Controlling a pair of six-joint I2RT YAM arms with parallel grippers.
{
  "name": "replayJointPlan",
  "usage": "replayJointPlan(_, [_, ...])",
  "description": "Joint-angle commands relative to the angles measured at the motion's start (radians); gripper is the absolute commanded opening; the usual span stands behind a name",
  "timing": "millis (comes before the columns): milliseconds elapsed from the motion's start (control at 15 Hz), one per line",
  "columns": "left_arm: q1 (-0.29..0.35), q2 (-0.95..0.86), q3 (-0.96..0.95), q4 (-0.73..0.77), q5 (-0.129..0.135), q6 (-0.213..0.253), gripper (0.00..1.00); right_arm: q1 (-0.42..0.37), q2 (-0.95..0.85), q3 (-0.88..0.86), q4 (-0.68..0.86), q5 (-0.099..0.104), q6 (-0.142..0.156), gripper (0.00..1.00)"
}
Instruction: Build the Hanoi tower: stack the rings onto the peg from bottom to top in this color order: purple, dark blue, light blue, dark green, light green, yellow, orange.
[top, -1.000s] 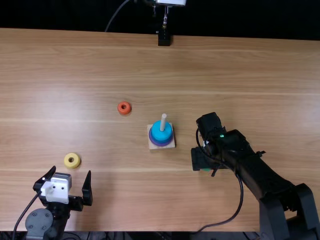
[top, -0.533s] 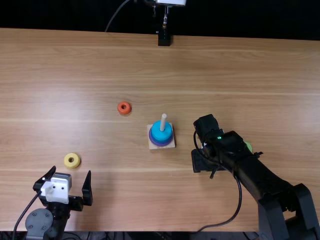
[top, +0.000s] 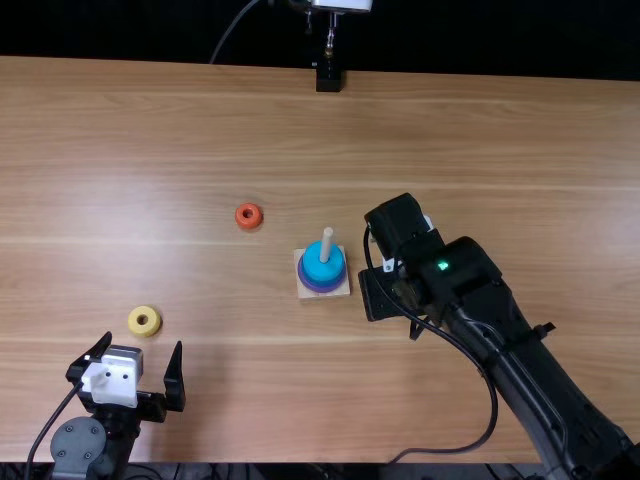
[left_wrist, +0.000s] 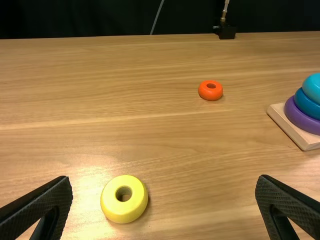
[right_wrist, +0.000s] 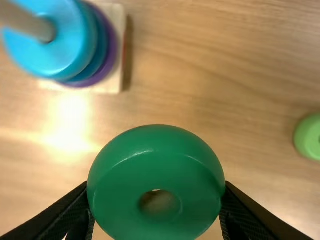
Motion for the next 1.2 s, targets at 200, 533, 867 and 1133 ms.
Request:
replayJointPlan(200, [0.006,-0.015,-0.108,-0.074,0.022,0.015,1.0,0.064,0.097,0.323,-0.145,0.01,0.005,0.0])
replayJointPlan(533, [0.006,-0.015,-0.108,-0.074,0.022,0.015,1.0,0.094,0.23,0.556,-0.234,0.008,0.009,0.0])
replayJointPlan(867, [0.006,-0.015,-0.108,-0.074,0.022,0.015,1.0,0.105,0.29,0.633,-0.234,0.01,0.009,0.0])
replayJointPlan(1133, [0.006,-0.015,-0.108,-0.074,0.022,0.015,1.0,0.104,0.327,0.675,-0.232,0.01,0.007,0.0])
